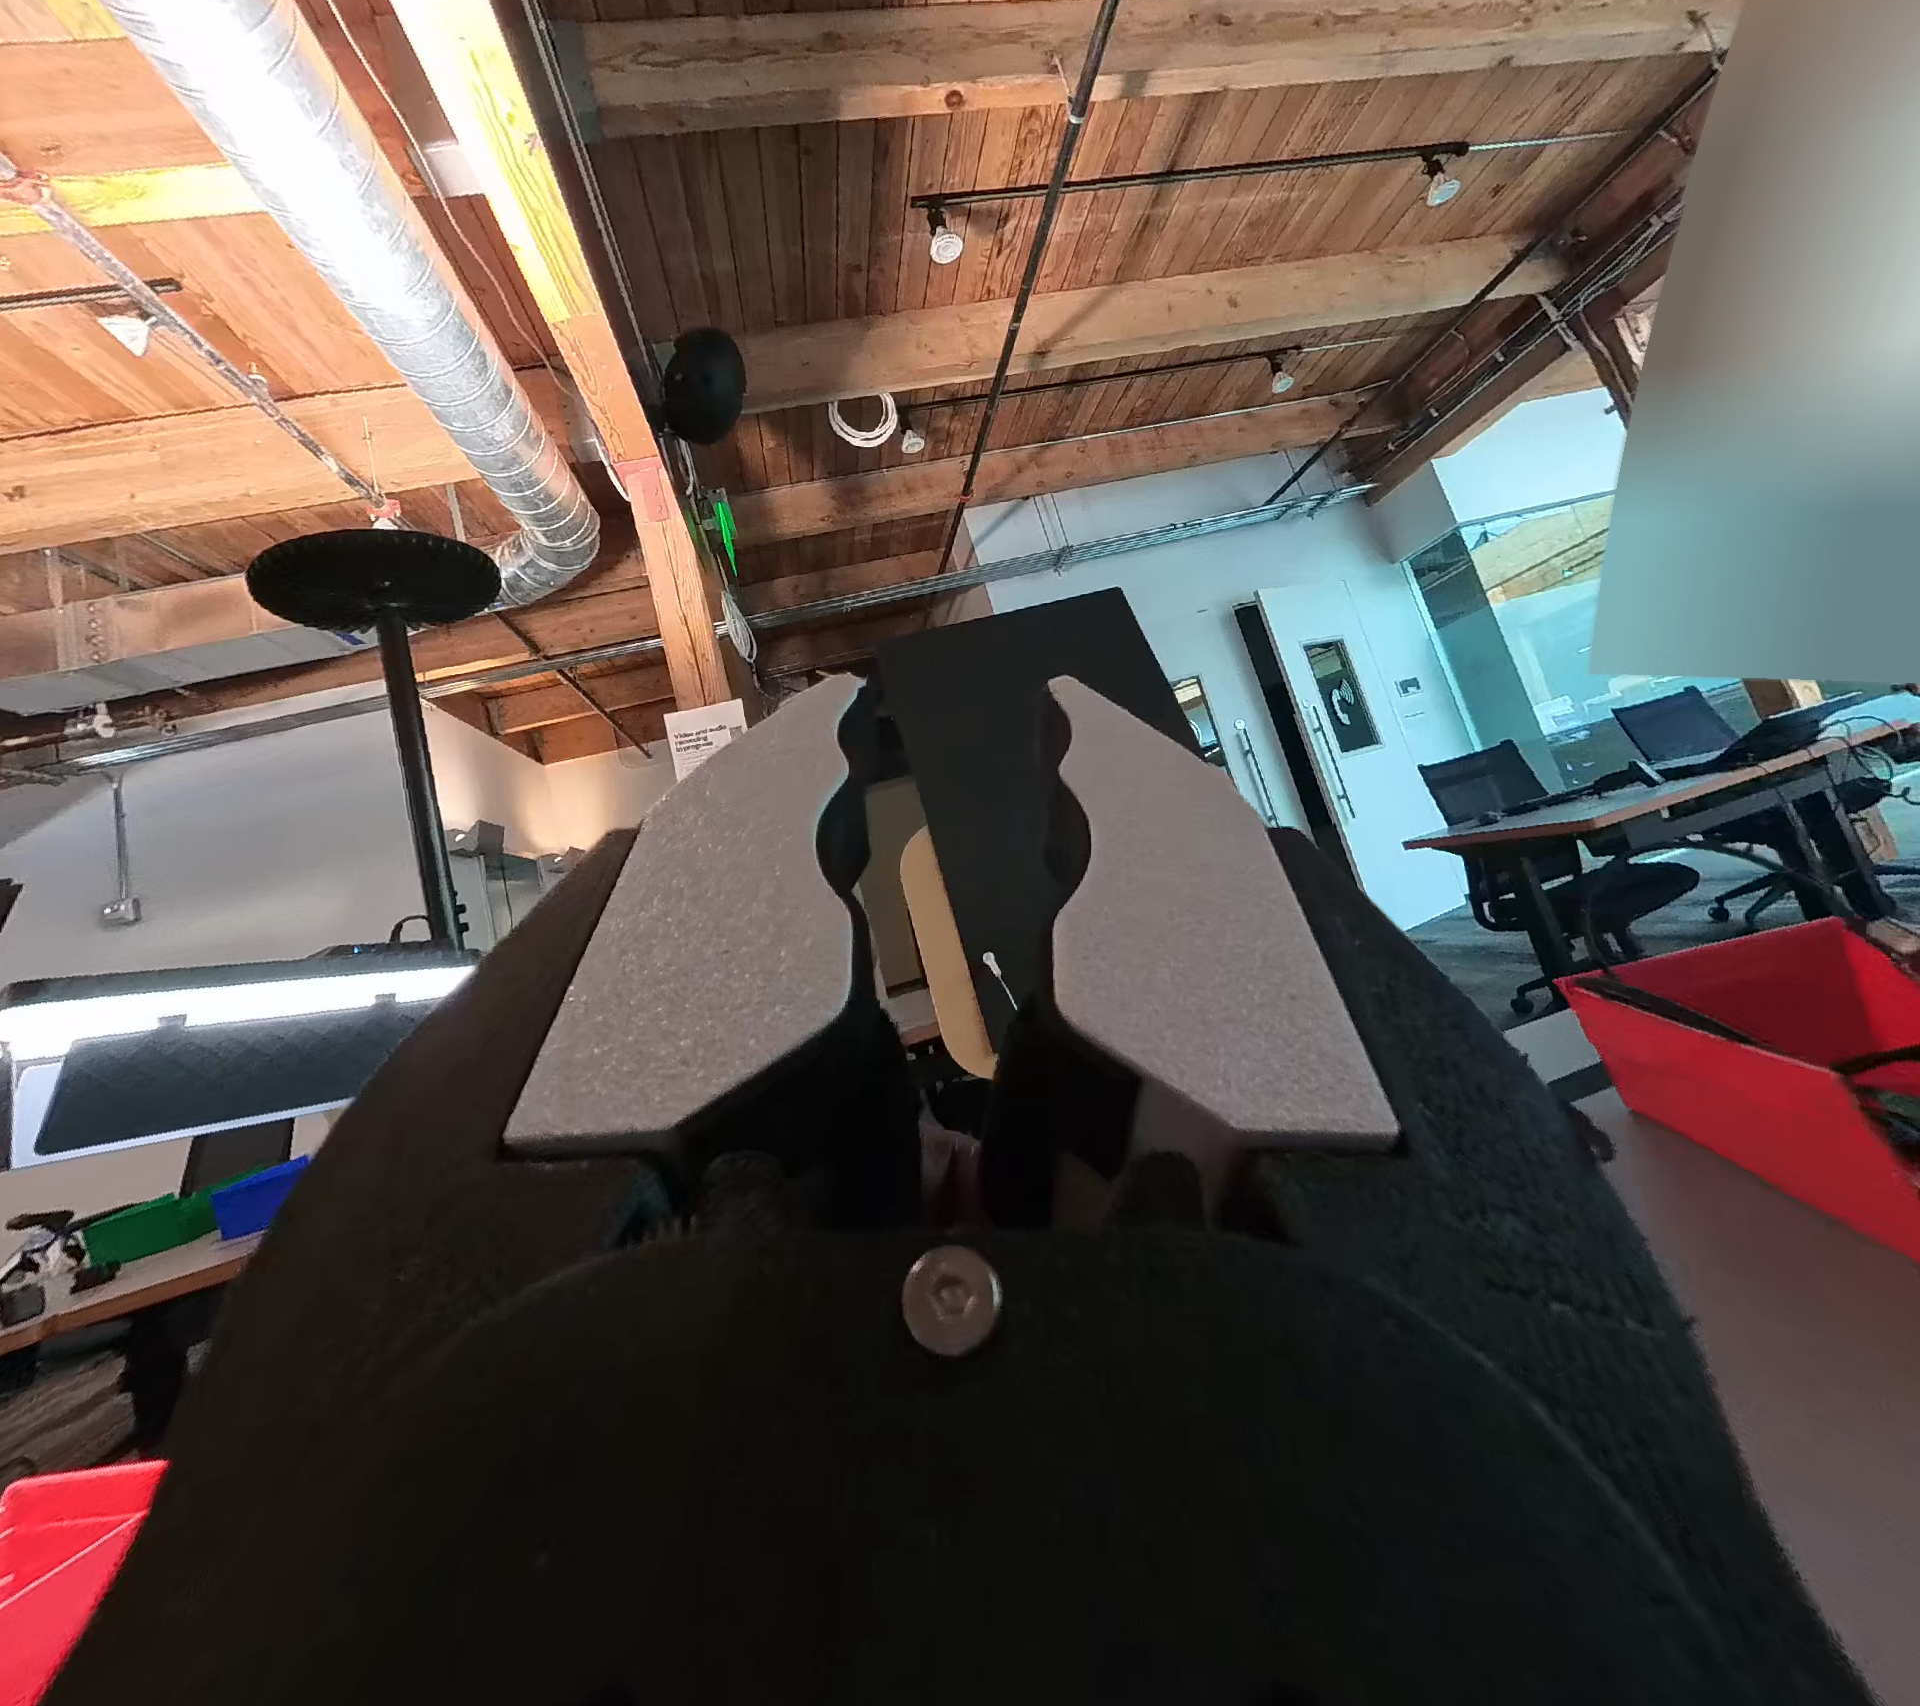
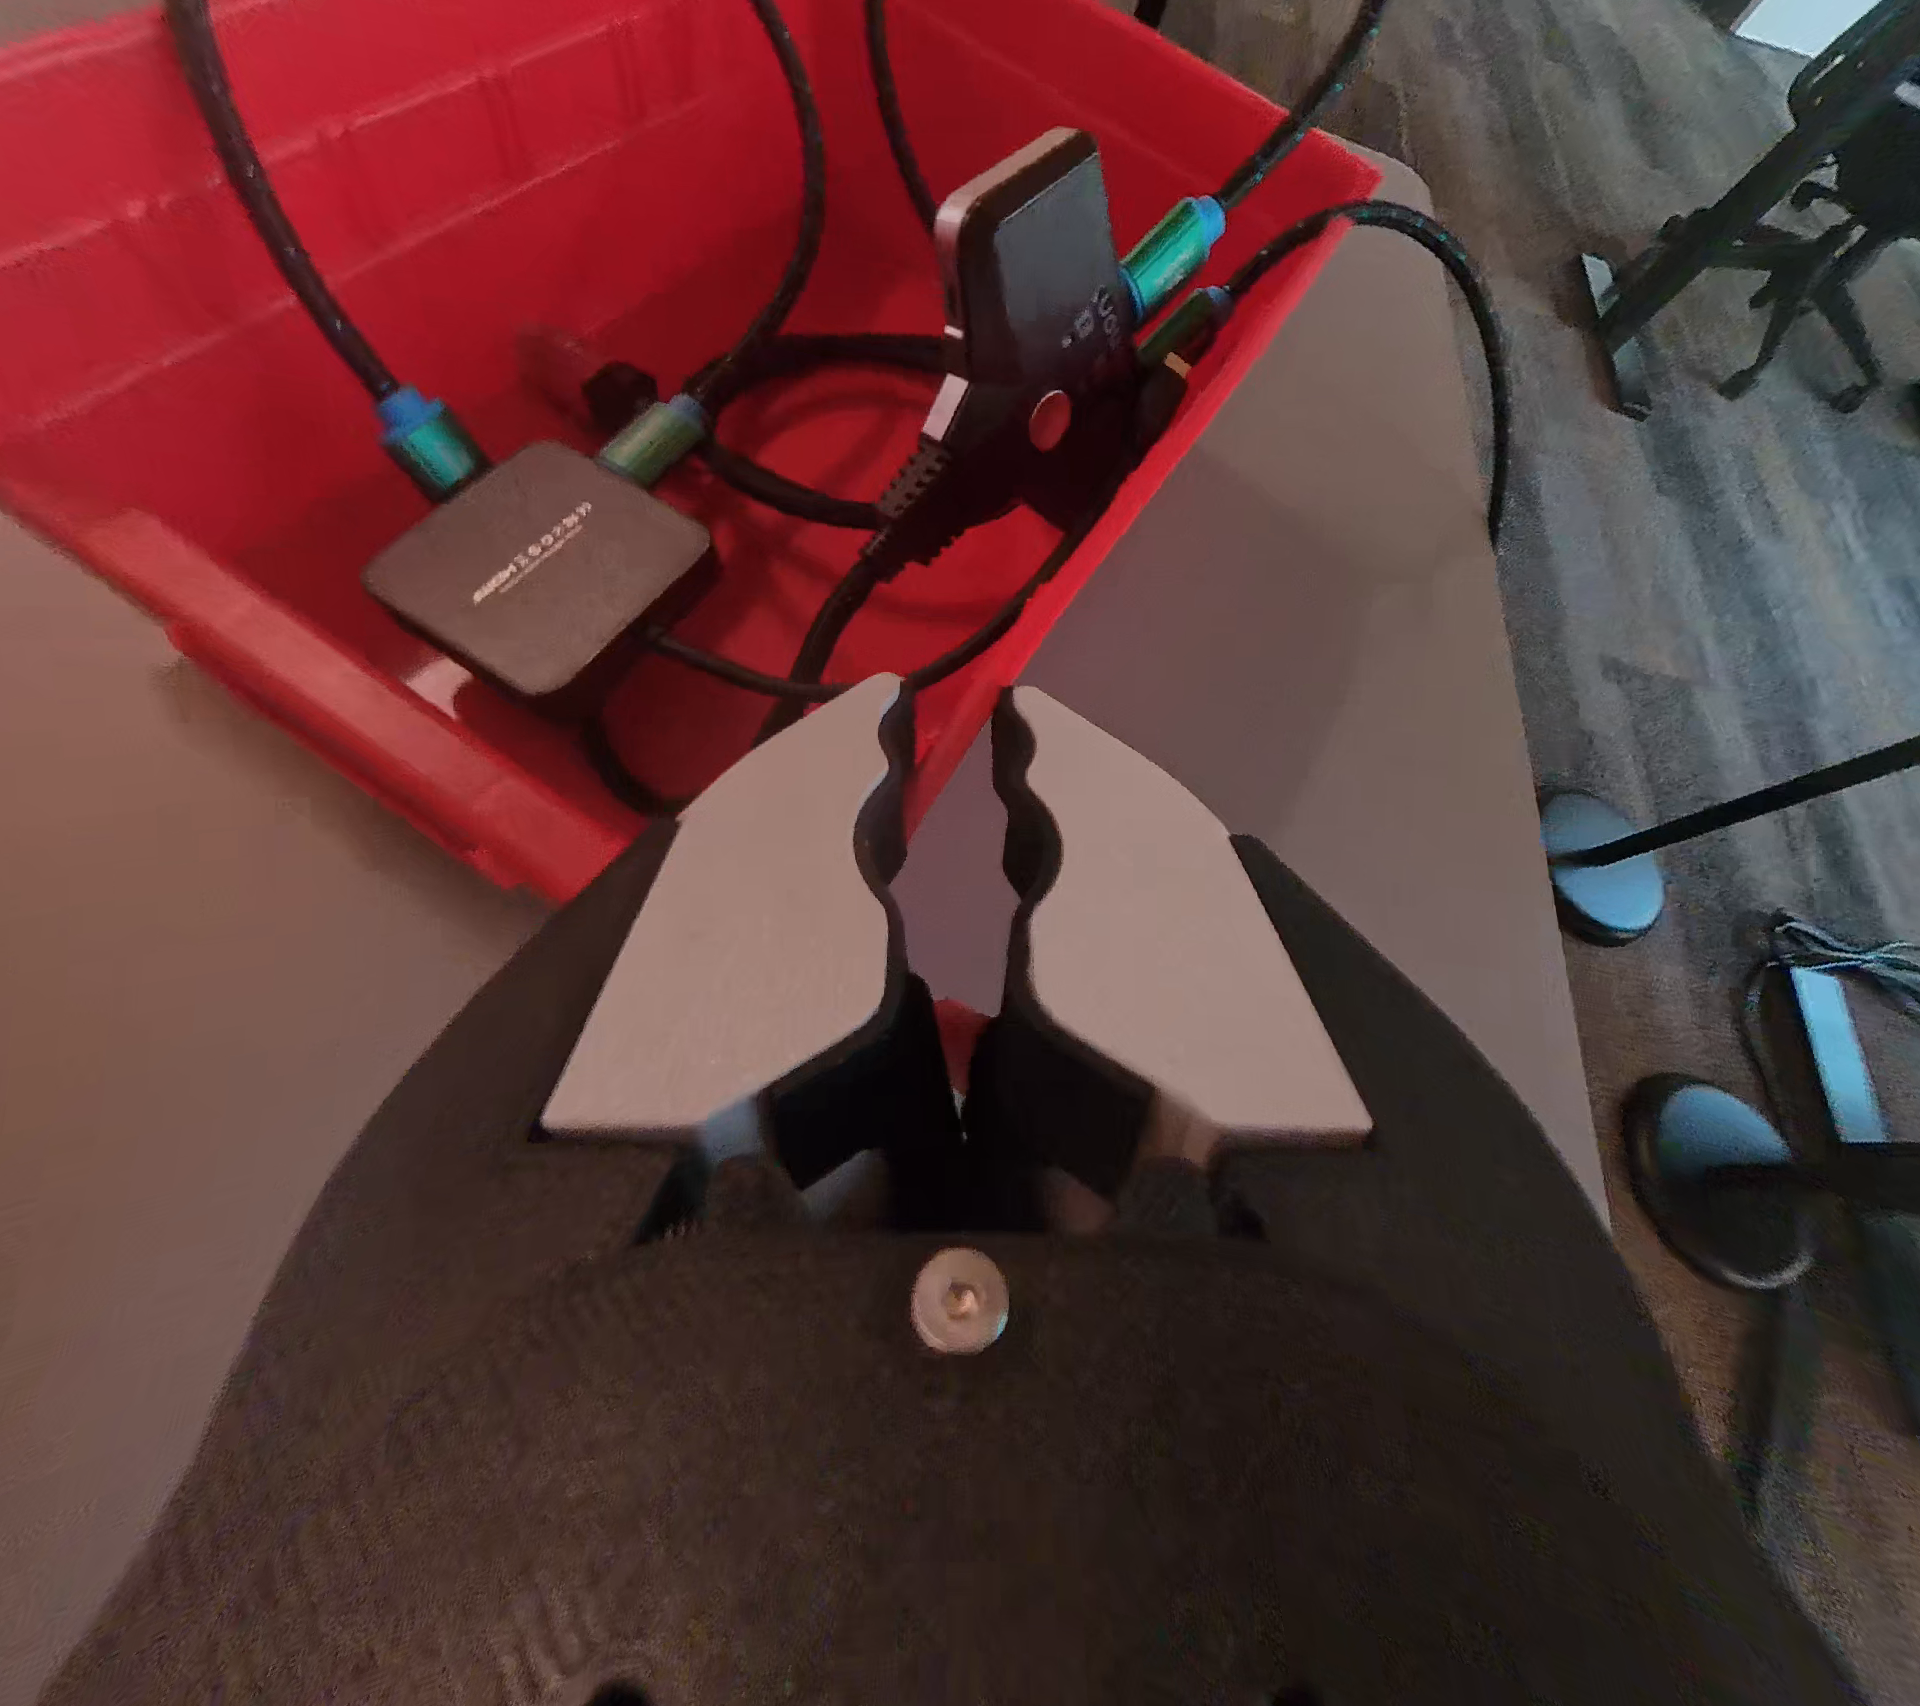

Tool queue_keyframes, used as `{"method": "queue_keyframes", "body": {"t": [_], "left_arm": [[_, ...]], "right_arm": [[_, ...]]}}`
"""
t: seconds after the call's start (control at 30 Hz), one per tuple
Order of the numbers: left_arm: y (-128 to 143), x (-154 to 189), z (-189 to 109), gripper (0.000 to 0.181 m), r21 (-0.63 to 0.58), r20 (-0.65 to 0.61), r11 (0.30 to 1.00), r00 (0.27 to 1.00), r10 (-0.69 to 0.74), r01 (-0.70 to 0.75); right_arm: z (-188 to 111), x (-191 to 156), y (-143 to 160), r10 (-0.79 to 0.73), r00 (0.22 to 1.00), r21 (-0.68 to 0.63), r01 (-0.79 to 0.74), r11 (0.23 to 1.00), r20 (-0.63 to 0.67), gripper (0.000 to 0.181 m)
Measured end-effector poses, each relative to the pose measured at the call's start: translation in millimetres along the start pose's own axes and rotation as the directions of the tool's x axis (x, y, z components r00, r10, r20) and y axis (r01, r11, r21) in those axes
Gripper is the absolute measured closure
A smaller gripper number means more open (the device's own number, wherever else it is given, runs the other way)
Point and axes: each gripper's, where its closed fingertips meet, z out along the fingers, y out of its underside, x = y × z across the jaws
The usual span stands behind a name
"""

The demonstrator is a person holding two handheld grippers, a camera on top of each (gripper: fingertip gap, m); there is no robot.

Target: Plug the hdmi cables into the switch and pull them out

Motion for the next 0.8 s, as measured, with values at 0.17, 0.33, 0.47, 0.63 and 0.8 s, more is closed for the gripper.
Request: {"method": "queue_keyframes", "body": {"t": [0.17, 0.33, 0.47, 0.63, 0.8], "left_arm": [[-8.3, -5.1, -4.3, 0.153, 0.022, 0.009, 1.000, 1.000, 0.016, -0.016], [-13.6, -17.7, -9.1, 0.153, 0.053, 0.036, 0.999, 0.999, 0.003, -0.004], [-10.1, -25.5, -10.2, 0.153, 0.054, 0.045, 0.998, 0.999, -0.026, 0.023], [-9.4, -24.0, -10.3, 0.153, 0.049, 0.041, 0.998, 0.999, -0.026, 0.024], [-15.1, -17.5, -14.6, 0.153, 0.036, 0.042, 0.999, 0.999, 0.007, -0.008]], "right_arm": [[8.8, -41.3, -16.4, -0.092, 0.996, -0.039, 0.091, 0.995, -0.010, 0.164], [13.4, -90.2, -33.4, -0.131, 0.990, -0.021, 0.132, 0.991, 0.052, 0.162], [15.1, -130.7, -46.4, -0.158, 0.982, 0.001, 0.159, 0.987, 0.099, 0.160], [13.5, -181.2, -59.6, -0.219, 0.963, 0.032, 0.216, 0.976, 0.159, 0.160], [9.1, -232.2, -71.3, -0.282, 0.929, 0.088, 0.268, 0.959, 0.240, 0.162]]}}
